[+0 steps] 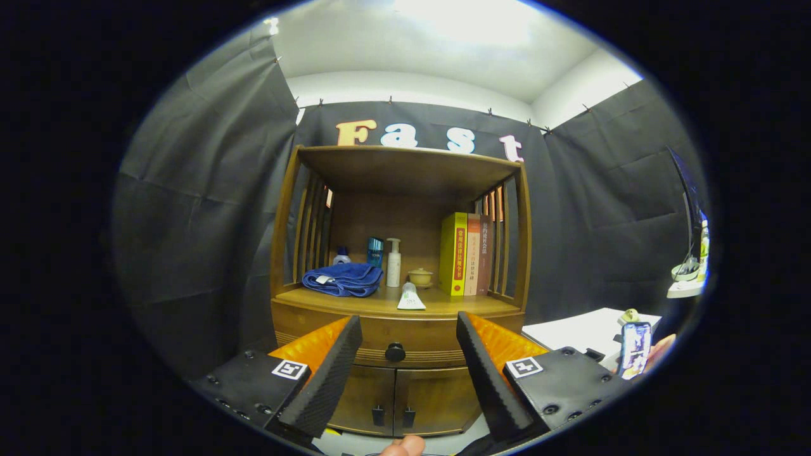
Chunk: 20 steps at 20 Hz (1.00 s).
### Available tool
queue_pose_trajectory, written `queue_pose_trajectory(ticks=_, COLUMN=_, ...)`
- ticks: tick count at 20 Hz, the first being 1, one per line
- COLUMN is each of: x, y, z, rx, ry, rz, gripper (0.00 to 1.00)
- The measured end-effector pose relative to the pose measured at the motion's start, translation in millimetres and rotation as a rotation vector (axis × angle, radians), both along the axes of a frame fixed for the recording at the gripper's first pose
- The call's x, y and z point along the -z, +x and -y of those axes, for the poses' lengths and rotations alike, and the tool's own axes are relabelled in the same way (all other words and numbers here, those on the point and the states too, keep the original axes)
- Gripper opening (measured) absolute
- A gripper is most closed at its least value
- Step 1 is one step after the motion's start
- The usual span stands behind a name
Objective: Pull open the drawer, take out the items inside it, and place them on the countertop above the cabinet.
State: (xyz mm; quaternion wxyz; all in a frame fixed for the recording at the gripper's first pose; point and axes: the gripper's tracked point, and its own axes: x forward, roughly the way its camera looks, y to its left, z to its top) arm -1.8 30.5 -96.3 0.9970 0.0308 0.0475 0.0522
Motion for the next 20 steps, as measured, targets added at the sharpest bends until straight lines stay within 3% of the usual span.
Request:
queue_pose_trajectory(ticks=4, x=8, y=-17, z=14, rx=0.041, ry=-0.018, rz=-0.031, gripper=0.98)
queue_pose_trajectory(ticks=8, x=-3, y=-21, z=12, rx=0.022, ry=0.013, rz=0.027, gripper=0.98)
queue_pose_trajectory(ticks=20, x=0, y=-23, z=15, rx=0.025, ry=0.023, rz=0.017, gripper=0.98)
